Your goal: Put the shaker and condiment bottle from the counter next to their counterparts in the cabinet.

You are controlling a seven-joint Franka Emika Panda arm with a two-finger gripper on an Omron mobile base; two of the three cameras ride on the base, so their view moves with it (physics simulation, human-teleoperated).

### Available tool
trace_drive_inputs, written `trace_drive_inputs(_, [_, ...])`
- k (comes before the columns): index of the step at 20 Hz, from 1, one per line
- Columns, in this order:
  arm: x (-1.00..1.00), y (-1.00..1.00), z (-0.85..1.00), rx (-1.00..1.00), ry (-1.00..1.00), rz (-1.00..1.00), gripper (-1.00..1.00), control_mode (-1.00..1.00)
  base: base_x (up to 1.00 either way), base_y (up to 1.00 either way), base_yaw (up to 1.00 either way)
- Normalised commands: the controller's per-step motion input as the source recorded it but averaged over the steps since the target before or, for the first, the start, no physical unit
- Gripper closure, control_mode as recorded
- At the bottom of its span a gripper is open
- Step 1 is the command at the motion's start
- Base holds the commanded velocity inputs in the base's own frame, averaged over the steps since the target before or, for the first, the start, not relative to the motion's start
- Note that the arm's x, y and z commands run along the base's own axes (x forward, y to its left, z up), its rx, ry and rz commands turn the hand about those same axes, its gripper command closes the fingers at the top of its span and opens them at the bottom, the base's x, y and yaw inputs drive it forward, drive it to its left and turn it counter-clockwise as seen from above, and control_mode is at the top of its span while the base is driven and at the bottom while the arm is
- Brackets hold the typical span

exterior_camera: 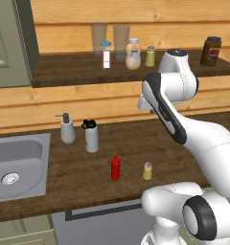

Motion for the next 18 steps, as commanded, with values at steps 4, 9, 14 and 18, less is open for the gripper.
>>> trace_drive_inputs(4, [0.00,0.01,0.00,0.00,0.00,0.00,-1.00,-1.00,0.00,0.00,0.00])
trace_drive_inputs(9, [-0.01,0.01,0.00,0.00,0.00,0.00,-1.00,-1.00,0.00,0.00,0.00])
trace_drive_inputs(14, [0.00,0.00,0.00,0.00,0.00,0.00,-1.00,-1.00,0.00,0.00,0.00])
trace_drive_inputs(18, [0.00,0.00,0.00,0.00,0.00,0.00,-1.00,-1.00,0.00,0.00,0.00])
